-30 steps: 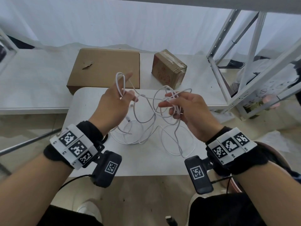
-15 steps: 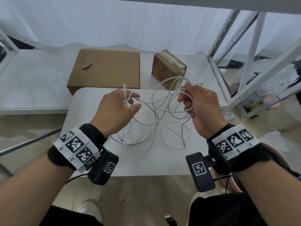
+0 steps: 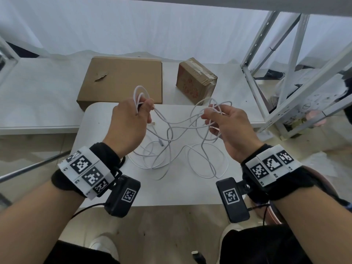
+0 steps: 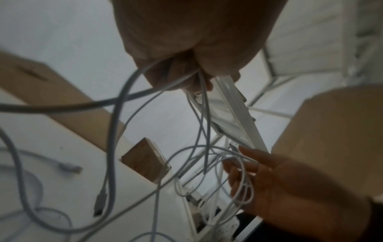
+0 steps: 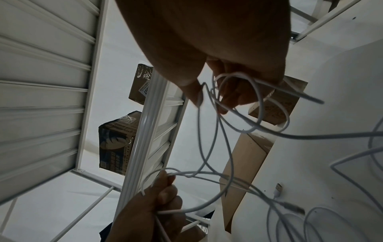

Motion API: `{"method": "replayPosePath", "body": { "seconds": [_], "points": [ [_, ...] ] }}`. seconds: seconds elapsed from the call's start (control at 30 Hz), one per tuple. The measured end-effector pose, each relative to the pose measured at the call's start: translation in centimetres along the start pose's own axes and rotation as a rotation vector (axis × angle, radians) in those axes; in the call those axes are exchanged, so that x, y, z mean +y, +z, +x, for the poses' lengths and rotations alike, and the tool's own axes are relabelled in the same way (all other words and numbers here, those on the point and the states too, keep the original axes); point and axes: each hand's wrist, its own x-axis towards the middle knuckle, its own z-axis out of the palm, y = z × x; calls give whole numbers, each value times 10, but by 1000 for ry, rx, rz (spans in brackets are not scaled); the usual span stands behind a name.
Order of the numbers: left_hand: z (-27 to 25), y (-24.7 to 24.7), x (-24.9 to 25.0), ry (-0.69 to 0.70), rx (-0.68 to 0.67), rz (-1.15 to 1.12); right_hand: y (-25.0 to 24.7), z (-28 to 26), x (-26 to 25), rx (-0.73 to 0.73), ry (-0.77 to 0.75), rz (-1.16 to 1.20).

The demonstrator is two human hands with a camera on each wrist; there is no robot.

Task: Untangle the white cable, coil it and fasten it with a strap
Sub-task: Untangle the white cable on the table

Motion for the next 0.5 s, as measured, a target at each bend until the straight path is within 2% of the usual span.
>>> {"method": "replayPosePath", "body": {
  "seconds": [0.27, 0.5],
  "points": [
    [3, -3, -3, -206, -21, -451, 4, -6, -6, -119, 33, 111],
    [3, -5, 1, -218, -51, -489, 1, -4, -1, -2, 2, -21]
  ]
}}
